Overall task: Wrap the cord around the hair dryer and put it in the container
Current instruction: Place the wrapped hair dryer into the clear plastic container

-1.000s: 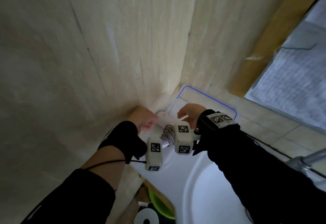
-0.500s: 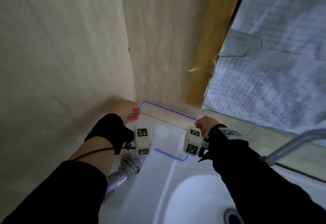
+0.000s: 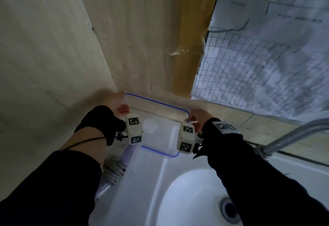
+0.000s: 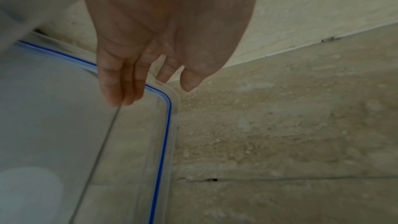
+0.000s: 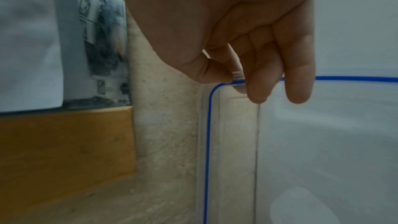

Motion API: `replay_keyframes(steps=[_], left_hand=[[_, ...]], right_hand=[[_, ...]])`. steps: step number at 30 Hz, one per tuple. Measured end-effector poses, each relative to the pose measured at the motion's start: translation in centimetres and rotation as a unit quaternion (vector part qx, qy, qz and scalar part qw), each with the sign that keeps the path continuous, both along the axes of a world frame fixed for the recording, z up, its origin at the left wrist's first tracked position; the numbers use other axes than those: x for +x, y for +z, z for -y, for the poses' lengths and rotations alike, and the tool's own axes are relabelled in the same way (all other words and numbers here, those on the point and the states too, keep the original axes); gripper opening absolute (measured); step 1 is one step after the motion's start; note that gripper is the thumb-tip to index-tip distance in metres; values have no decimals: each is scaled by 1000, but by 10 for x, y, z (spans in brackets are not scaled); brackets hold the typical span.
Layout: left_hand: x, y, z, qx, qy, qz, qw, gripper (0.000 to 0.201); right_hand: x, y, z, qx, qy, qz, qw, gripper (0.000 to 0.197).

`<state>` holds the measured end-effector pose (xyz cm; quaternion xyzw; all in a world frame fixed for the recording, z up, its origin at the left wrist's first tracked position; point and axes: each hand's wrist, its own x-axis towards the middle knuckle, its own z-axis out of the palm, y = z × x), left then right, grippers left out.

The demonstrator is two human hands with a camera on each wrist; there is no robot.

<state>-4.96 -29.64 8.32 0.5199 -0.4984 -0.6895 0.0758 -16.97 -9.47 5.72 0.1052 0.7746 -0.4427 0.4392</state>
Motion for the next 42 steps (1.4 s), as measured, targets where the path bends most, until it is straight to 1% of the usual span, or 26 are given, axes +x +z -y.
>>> replay_keyframes(steps=[2,3,4,6,7,8,10,12,14,15,17,18,20,21,22,23,25,27,29,31,32,34,35,38,40,42], left_hand=[[0,3,1,-1,23,-10,1000,29],[2,4,3,1,31,-15,999,30],[4,6,4,4,36,-25,999,30],[10,11,6,21,40,-46,998,30],[15,14,6,25,41,-49,998,29],[20,17,5,29,42,-52,997,26],[29,24,-1,39,52,-72,995,15],[39,30,-5,37,64,-68,995,22],[51,38,-10,21,68,-48,996,28],[57,43,-12,17,66,-47,997,31],[67,53,-16,8,72,-58,996,34],[77,59,-19,-2,74,-62,995,34],[89,67,-24,-28,56,-57,996,32],[98,72,-26,-38,44,-58,997,31],[107,75,-29,-42,39,-65,996,30],[116,78,-33,-43,37,-73,996,29],[133,82,-39,-44,37,-92,994,25],[154,86,-50,-43,42,-109,992,22],[175,86,-59,-39,46,-112,992,19],[198,86,-69,-39,49,-105,993,16],[209,84,-74,-38,46,-101,993,15],[227,80,-83,-34,36,-87,995,13],[236,76,-88,-33,34,-80,996,12],[257,66,-104,-16,25,-61,998,6],[265,58,-114,-10,28,-43,999,6],[272,48,-122,-7,52,-20,998,9]], right_hand=[[2,-1,-6,-48,-29,-4,998,23],[3,-2,-9,-50,-36,-8,998,19],[2,-5,-11,-59,-64,1,996,17],[5,5,-14,-76,-104,12,992,17],[8,9,-16,-78,-106,-5,991,18],[12,15,-17,-74,-102,-15,992,20],[16,23,-22,-65,-73,-51,994,34],[19,32,-25,-59,-58,-52,995,47],[31,56,-25,-43,-68,-44,996,48],[35,62,-30,-54,-90,-54,993,45],[47,78,-35,-13,30,-120,992,43],[54,83,-37,-15,65,-119,991,43],[58,90,-40,-31,64,-117,991,48],[63,94,-43,-18,77,-127,989,48],[72,104,-46,24,122,-151,981,45],[81,114,-50,48,162,-193,966,40],[90,127,-57,62,196,-242,948,30],[95,130,-60,84,256,-263,926,22],[97,129,-56,87,221,-247,939,23],[100,128,-49,96,203,-245,943,24],[101,129,-43,109,215,-241,940,20],[101,126,-32,97,252,-235,934,6],[100,122,-25,101,275,-234,927,7],[99,112,-10,135,328,-238,904,26],[100,107,0,134,359,-257,887,23],[106,102,10,142,386,-285,866,14]])
